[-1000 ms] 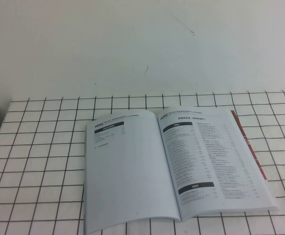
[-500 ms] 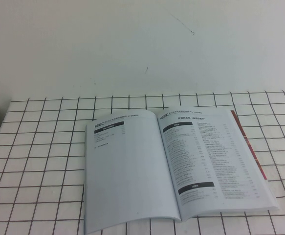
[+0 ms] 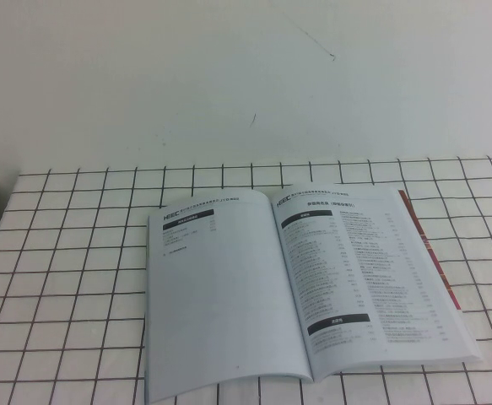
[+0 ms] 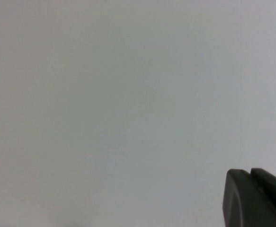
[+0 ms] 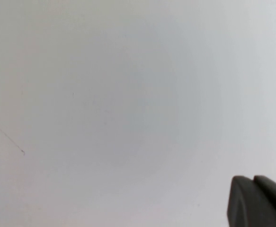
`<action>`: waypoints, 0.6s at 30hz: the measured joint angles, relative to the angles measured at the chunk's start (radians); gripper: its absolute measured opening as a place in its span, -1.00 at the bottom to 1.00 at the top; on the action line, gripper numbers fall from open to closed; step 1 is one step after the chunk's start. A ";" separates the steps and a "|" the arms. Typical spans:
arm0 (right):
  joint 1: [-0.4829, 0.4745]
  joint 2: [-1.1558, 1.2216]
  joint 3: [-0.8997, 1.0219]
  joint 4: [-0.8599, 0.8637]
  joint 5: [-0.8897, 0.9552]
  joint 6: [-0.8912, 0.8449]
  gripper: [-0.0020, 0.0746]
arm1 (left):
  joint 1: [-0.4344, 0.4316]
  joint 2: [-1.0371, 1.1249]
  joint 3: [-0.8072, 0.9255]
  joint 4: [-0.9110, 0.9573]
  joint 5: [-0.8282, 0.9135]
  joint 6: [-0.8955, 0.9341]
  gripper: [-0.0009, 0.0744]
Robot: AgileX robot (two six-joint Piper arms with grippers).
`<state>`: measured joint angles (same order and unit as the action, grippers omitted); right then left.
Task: Close book
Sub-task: 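Close the open booklet and leave it lying on the table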
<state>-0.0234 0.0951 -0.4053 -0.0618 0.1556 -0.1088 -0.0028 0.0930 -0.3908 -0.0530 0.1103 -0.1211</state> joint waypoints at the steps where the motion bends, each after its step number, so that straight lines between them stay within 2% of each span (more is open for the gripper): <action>1: 0.000 0.034 -0.038 0.005 0.040 0.000 -0.95 | 0.000 0.038 -0.037 0.004 0.069 0.008 -0.99; 5: 0.000 0.206 -0.182 0.072 0.237 -0.013 -0.95 | 0.000 0.192 -0.161 0.002 0.271 0.105 -0.99; 9: 0.000 0.385 -0.309 0.219 0.429 -0.164 -0.95 | 0.000 0.300 -0.192 -0.036 0.315 0.137 -0.99; 12: 0.000 0.539 -0.377 0.340 0.549 -0.320 -0.95 | 0.000 0.384 -0.196 -0.136 0.334 0.163 -0.99; 18: 0.000 0.810 -0.432 0.525 0.615 -0.539 -0.95 | -0.002 0.571 -0.254 -0.466 0.442 0.419 -0.99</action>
<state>-0.0234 0.9052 -0.8377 0.4630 0.7707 -0.6480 -0.0046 0.6640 -0.6451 -0.5193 0.5520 0.2979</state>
